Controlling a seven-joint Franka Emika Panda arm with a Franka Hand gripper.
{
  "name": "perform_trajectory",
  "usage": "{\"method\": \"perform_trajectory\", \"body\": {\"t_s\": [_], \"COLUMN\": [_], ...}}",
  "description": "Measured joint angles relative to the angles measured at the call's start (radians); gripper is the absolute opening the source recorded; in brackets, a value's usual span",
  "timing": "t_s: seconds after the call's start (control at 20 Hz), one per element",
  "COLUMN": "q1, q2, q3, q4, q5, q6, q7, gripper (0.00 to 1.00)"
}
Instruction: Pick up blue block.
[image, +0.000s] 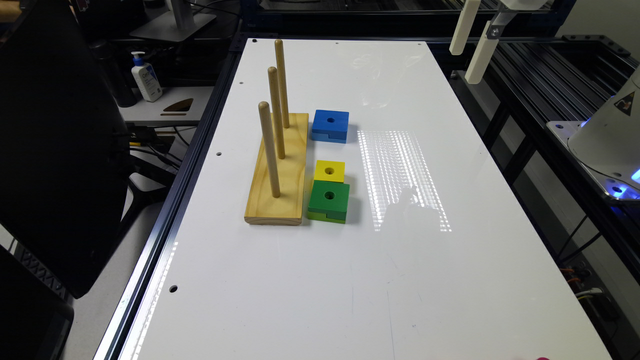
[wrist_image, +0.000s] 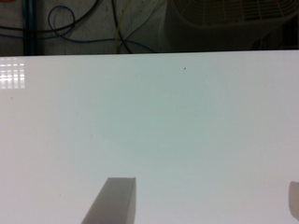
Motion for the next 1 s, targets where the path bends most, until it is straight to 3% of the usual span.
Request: {"method": "perform_trajectory", "body": {"t_s": [0.25,0.5,1.0], "q1": [-0.007,-0.009,-0.014], "q2": [0.004,0.028,0.144], "q3": [0.0,0.0,0.0], "q4": [0.007,0.036,0.112], "q5": [-0.0001,-0.0001,-0.0002], "q6": [0.013,0.014,0.056], "q7": [-0.004,-0.005,-0.008], "gripper": [1.0,1.0,1.0]}}
